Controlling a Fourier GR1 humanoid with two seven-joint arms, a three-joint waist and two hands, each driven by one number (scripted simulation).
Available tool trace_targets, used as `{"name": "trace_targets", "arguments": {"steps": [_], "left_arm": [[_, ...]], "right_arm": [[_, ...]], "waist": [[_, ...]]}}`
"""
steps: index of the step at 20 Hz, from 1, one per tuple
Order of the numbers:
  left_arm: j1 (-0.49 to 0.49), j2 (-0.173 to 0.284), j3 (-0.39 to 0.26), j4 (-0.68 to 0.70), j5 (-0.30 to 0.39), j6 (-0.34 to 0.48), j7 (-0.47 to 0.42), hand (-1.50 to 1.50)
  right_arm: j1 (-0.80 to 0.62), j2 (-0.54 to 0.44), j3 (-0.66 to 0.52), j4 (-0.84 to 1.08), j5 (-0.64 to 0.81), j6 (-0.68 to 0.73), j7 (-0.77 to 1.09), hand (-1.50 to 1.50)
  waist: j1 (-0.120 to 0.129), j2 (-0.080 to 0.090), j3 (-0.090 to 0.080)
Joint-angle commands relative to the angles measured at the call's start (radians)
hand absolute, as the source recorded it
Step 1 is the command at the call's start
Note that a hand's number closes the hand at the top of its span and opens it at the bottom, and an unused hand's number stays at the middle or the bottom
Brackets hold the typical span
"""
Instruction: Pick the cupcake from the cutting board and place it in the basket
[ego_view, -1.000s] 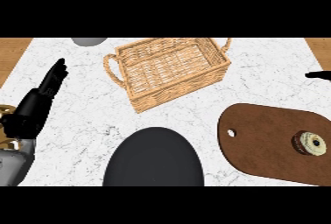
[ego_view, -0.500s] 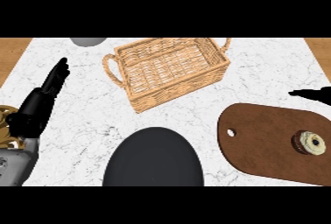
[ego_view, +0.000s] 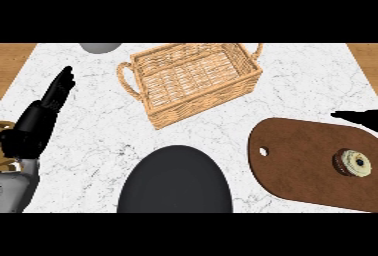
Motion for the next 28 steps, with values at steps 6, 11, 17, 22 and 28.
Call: {"name": "trace_targets", "arguments": {"steps": [6,11,17,22,28], "left_arm": [[-0.017,-0.069,0.022,0.003,-0.073,-0.015,0.006,0.0],[0.062,-0.07,0.053,-0.102,-0.061,-0.071,0.036,0.0],[-0.037,-0.097,0.11,0.034,-0.083,-0.104,0.002,0.0],[0.05,-0.121,0.111,-0.038,-0.124,-0.097,-0.007,0.0],[0.076,-0.167,0.107,-0.097,-0.162,-0.109,0.03,0.0]], "right_arm": [[0.036,0.101,-0.037,0.052,0.147,-0.103,-0.089,-1.5],[0.069,0.119,-0.06,0.102,0.21,-0.111,-0.157,-1.5],[0.104,0.135,-0.098,0.108,0.274,-0.138,-0.222,-1.5],[0.14,0.223,-0.081,0.084,0.335,-0.149,-0.151,-1.5],[0.101,0.224,-0.137,0.155,0.389,-0.128,-0.197,-1.5]], "waist": [[-0.001,0.001,0.0],[0.001,0.0,0.0],[-0.005,0.0,0.0],[-0.003,-0.001,-0.001],[0.0,-0.001,0.0]]}}
